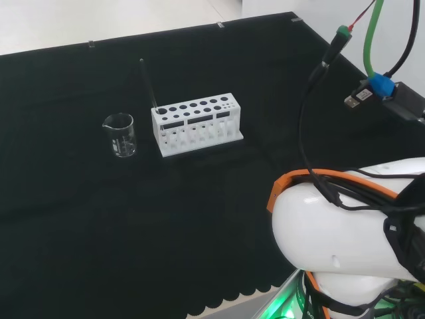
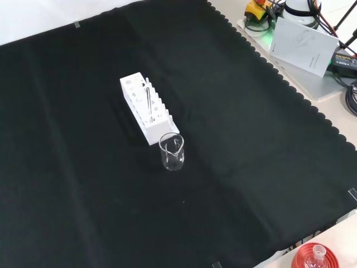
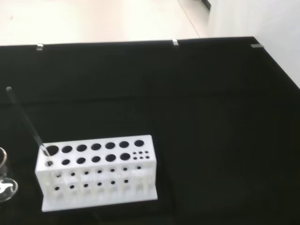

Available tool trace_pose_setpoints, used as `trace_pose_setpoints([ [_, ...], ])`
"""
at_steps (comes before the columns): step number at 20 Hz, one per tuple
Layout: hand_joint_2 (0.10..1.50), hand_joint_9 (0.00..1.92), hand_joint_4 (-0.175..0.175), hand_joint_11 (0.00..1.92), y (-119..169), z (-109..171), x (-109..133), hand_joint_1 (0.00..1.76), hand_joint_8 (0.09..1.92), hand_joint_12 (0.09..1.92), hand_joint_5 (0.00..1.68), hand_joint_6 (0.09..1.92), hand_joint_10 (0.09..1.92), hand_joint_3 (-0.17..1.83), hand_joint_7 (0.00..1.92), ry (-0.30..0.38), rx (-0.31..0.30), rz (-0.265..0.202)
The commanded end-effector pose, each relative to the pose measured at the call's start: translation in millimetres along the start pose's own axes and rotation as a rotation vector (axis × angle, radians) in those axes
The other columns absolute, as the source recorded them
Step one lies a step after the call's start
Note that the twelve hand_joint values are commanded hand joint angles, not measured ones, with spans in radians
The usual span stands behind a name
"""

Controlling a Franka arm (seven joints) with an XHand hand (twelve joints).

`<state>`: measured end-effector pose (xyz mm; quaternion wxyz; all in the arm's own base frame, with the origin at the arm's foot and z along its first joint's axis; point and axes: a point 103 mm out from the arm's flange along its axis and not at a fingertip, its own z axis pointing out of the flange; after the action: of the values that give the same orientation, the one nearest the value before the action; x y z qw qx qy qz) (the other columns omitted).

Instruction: Take the glass rod from the white test tube rack.

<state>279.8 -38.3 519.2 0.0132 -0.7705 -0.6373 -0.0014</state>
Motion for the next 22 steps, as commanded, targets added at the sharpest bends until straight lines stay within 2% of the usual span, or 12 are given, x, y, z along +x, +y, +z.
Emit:
trace_pose_setpoints([
  [1, 0.75, 0.91, -0.164, 0.73, 14.5, 10.3, 16.7, 0.72, 0.85, 1.29, 0.42, 0.82, 0.77, 0.43, 0.82, 0.037, -0.004, -0.073],
  [6, 0.73, 1.03, -0.171, 0.85, 27.3, 23.5, 10.8, 0.76, 0.83, 1.26, 0.47, 0.92, 0.73, 0.45, 0.92, 0.017, -0.009, -0.104],
  [14, 0.66, 1.16, -0.175, 1.03, 58.2, 48.4, 27.3, 0.86, 0.78, 1.18, 0.67, 0.93, 0.66, 0.53, 1.06, 0.023, 0.03, -0.155],
  [22, 0.62, 1.22, -0.175, 1.07, 79.4, 67.9, 37.8, 0.92, 0.76, 1.16, 0.77, 0.91, 0.63, 0.58, 1.11, 0.053, 0.031, -0.17],
])
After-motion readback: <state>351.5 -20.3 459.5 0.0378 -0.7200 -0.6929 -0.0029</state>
